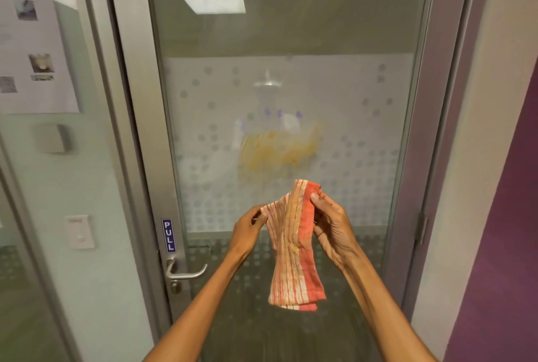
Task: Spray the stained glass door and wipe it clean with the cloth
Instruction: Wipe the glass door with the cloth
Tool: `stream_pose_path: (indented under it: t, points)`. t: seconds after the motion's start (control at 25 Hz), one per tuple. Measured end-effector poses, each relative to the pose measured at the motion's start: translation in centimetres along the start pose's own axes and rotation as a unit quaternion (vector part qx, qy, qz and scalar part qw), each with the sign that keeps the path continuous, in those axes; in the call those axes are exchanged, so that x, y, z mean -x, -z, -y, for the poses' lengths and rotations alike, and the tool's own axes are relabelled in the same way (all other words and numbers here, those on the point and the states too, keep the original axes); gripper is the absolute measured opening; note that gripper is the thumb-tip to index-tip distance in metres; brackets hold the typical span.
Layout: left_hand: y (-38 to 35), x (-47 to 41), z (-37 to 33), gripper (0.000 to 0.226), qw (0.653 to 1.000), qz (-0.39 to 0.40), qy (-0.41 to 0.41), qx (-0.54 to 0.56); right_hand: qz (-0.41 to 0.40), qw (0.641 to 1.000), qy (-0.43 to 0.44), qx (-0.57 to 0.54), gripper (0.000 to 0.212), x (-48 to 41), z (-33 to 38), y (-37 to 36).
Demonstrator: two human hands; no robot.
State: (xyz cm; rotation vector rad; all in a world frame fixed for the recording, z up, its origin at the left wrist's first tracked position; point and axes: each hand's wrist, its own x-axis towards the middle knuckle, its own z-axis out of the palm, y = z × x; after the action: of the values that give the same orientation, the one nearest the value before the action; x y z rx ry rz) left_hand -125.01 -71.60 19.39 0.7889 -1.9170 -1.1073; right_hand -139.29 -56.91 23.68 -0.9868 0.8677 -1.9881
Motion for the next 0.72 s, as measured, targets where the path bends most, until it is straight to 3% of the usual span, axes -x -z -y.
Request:
stream_pose_path:
  t: [0.16, 0.28, 0.36, 0.48, 0.72]
  points:
    - [1.0, -4.1, -0.6, 0.039, 0.99, -0.079, -0.094, -0.063, -0.069, 0.995, 0.065, 0.009, 0.034, -3.0, 0.7, 0.7]
    - [3.6, -7.7, -1.8, 0.036, 0.955, -0.168, -0.199, -0.142, -0.141, 0.979, 0.136, 0.047, 0.011, -5.8, 1.8, 1.2]
    - [5.8, -10.2, -2.9, 0.04, 0.931, -0.215, -0.237, -0.176, -0.198, 0.964, 0.173, 0.046, 0.013, -7.6, 2.8, 1.7]
    - [9.4, -13.5, -3.4, 0.046, 0.899, -0.266, -0.264, -0.225, -0.258, 0.937, 0.228, 0.054, 0.014, -10.2, 4.3, 3.1]
    - [13.4, -18.2, -2.3, 0.054, 0.87, -0.296, -0.277, -0.282, -0.266, 0.925, 0.238, 0.128, 0.014, -16.7, 7.8, 3.5]
